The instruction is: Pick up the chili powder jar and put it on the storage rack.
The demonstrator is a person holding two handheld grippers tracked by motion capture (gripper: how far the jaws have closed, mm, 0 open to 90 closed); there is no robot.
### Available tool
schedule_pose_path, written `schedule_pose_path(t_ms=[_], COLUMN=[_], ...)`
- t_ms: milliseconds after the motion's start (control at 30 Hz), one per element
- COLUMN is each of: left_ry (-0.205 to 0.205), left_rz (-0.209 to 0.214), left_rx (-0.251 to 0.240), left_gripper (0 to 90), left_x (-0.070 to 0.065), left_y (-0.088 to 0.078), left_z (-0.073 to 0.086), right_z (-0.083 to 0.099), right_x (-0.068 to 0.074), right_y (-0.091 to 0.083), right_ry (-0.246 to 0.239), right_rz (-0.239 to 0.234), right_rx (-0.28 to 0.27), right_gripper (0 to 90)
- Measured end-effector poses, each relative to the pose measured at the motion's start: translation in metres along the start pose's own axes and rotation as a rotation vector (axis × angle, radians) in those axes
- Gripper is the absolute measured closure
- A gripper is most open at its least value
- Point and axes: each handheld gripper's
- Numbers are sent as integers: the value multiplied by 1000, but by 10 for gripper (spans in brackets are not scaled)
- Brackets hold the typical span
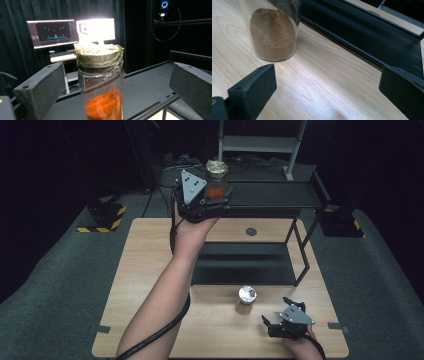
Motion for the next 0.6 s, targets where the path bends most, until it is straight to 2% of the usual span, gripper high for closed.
schedule_pose_path(t_ms=[200, 467, 600], left_ry=[7, -16, -13], left_rz=[-13, 13, 17], left_rx=[-7, -19, -18], left_gripper=[4, 4, 4], left_x=[-6, -3, -2], left_y=[-18, -39, -52], left_z=[1, 7, 11], right_z=[-1, -1, -1], right_x=[1, 2, 1], right_y=[1, 1, 1], right_ry=[-10, -14, -15], right_rz=[0, 2, 1], right_rx=[6, 5, 7], right_gripper=[2, 2, 2])
Point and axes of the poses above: each handheld gripper's, and its own axes: y roughly forward along the jaws, z roughly out of its underside, x roughly to its left, and after that the axes turned 9 degrees about -z, right-handed
